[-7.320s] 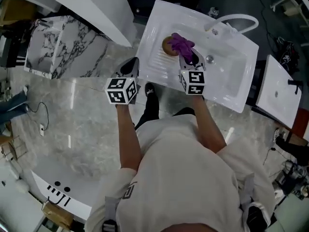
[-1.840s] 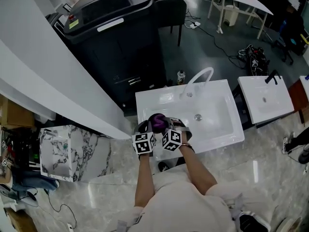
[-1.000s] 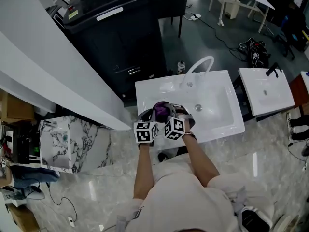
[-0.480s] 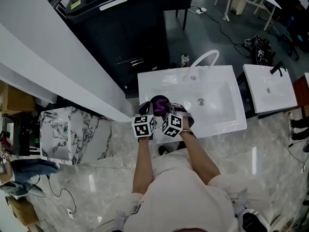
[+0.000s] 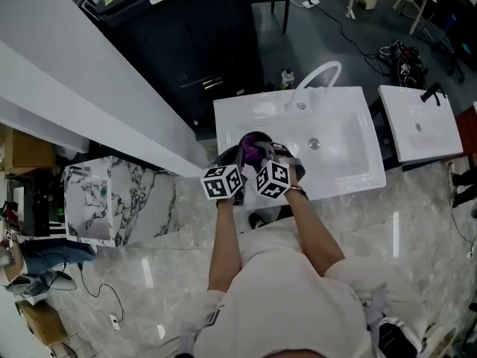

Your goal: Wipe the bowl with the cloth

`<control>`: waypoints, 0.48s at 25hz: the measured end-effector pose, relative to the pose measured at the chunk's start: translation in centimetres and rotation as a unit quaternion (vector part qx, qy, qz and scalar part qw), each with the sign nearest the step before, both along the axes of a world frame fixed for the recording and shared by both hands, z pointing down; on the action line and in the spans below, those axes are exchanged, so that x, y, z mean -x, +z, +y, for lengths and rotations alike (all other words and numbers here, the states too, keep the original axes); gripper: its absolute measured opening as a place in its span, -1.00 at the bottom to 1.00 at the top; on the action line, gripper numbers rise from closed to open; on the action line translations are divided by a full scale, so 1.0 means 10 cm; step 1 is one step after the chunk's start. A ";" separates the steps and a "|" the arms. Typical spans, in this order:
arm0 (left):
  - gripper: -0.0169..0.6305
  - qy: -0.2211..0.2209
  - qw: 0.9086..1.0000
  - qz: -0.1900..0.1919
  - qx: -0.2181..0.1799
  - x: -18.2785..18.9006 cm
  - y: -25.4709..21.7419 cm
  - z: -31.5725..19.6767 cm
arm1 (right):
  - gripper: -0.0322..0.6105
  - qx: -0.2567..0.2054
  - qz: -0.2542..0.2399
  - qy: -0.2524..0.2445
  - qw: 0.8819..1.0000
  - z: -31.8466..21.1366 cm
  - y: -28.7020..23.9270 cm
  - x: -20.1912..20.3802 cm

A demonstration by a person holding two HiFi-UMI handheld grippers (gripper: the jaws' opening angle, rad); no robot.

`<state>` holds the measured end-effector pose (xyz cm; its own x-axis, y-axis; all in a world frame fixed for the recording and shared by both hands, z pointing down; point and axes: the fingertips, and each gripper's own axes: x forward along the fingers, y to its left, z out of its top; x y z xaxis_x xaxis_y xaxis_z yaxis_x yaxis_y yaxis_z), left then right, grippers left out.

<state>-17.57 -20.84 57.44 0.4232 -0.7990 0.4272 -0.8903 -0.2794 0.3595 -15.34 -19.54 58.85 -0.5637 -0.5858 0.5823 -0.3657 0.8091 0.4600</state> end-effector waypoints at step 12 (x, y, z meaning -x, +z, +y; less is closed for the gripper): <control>-0.90 -0.003 0.980 -0.194 -0.051 0.25 0.00 -0.23 | -0.62 -0.106 -0.111 0.099 0.983 -0.50 -1.00 -0.47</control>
<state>-20.06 -23.15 57.40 0.2394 -0.8477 0.4733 -0.9564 -0.2900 -0.0358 -10.63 -24.50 48.88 -0.5258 -0.7918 0.3109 -0.6167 0.6066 0.5017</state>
